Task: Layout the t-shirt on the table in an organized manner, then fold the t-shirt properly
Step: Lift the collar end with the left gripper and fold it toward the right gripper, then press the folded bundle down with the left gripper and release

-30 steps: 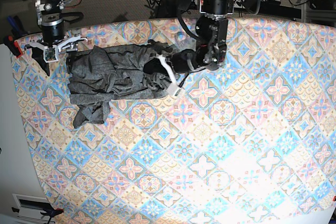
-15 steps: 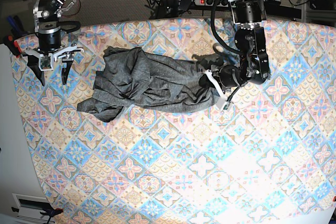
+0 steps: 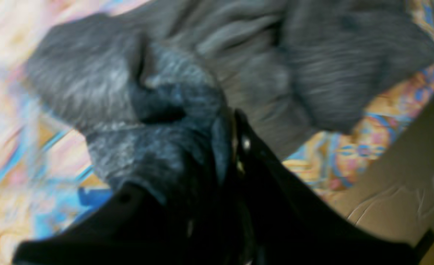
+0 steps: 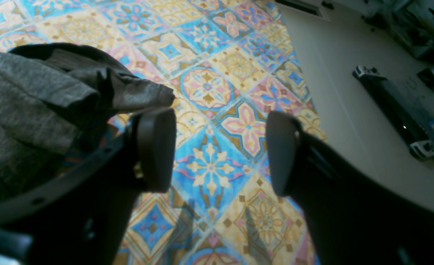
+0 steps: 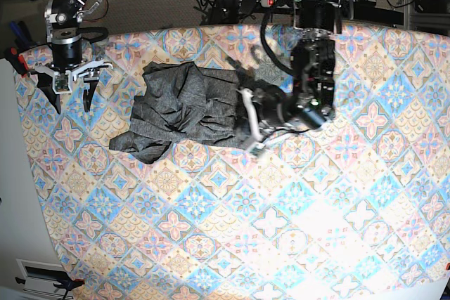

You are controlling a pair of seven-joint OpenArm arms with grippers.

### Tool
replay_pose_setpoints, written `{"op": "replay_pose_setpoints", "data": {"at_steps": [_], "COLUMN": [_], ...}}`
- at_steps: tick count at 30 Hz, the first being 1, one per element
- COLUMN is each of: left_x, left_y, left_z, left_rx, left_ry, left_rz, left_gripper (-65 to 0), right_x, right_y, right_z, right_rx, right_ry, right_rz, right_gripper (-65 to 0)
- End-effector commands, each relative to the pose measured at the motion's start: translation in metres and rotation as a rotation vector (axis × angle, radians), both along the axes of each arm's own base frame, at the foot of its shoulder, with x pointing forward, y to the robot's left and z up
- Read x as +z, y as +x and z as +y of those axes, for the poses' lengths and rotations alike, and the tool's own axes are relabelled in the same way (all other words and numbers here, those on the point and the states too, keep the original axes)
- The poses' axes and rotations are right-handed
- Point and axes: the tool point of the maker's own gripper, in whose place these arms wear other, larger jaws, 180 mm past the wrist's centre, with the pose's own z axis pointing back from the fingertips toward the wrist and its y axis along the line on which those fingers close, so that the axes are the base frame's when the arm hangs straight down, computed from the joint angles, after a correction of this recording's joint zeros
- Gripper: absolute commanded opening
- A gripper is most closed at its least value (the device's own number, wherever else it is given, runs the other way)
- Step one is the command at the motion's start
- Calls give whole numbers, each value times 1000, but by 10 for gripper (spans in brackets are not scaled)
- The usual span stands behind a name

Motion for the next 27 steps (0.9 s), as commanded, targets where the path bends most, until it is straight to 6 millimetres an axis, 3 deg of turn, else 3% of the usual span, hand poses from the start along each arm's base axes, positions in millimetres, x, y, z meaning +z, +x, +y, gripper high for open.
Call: {"op": "replay_pose_setpoints", "data": {"at_steps": [1, 9, 15, 21, 27], "left_x": [14, 35, 51, 58, 26], "left_y": [7, -3, -15, -18, -11], "left_z": [-14, -86, -126, -140, -137], "left_rx": [1, -80, -138, -132, -130], "left_ry": [-20, -18, -32, -25, 44], "left_rz": [-34, -49, -62, -62, 24], "left_gripper": [-650, -650, -650, -650, -650], "right_x": [16, 15, 14, 14, 14], "right_y": [4, 2, 2, 2, 2], "right_z": [-1, -1, -1, -1, -1], "right_rx": [6, 5, 5, 5, 5], "right_ry": [-10, -11, -11, -11, -11], "right_rz": [-60, -55, -53, -53, -53], "right_gripper": [-278, -278, -278, -278, -278]}}
